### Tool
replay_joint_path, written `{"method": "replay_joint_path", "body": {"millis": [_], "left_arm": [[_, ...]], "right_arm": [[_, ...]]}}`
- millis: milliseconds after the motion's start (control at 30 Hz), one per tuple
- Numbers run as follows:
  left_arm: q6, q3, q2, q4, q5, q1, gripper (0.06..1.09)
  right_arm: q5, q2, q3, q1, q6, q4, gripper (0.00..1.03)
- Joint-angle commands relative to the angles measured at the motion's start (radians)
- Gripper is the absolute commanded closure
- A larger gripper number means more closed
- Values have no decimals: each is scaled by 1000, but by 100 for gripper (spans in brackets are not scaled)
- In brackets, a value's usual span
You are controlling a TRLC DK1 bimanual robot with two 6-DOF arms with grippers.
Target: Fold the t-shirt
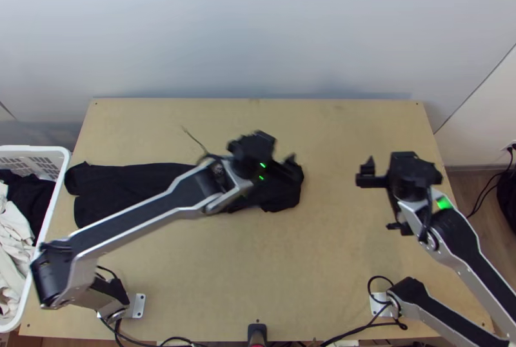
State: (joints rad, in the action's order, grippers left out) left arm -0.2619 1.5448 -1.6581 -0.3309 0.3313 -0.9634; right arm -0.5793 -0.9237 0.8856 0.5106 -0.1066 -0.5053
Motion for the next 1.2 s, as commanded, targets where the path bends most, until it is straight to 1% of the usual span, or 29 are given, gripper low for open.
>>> {"method": "replay_joint_path", "body": {"millis": [0, 133, 300, 400, 533, 733, 833, 967, 1067, 1167], "left_arm": [[0, -35, 110, -92, 11, 152, 10], [-8, -129, 175, -119, 9, 258, 10], [-20, -267, 253, -119, 9, 362, 10], [-25, -327, 291, -122, 8, 404, 10], [-48, -367, 320, -161, 8, 443, 10], [-50, -400, 336, -231, 8, 446, 10], [-53, -402, 339, -260, 8, 446, 10], [-54, -411, 351, -275, 8, 445, 10], [-54, -410, 354, -283, 8, 440, 10], [-54, -402, 354, -298, 8, 439, 10]], "right_arm": [[62, -138, 98, 121, -54, 13, 5], [101, -190, 115, 213, -79, 11, 5], [141, -221, 72, 315, -110, -1, 5], [174, -233, 27, 368, -140, -1, 5], [196, -300, -5, 434, -174, 8, 5], [205, -474, 26, 454, -191, 70, 5], [210, -557, 53, 459, -217, 99, 5], [233, -661, 99, 468, -257, 99, 5], [236, -699, 133, 477, -283, 99, 5], [292, -736, 177, 477, -298, 70, 5]]}}
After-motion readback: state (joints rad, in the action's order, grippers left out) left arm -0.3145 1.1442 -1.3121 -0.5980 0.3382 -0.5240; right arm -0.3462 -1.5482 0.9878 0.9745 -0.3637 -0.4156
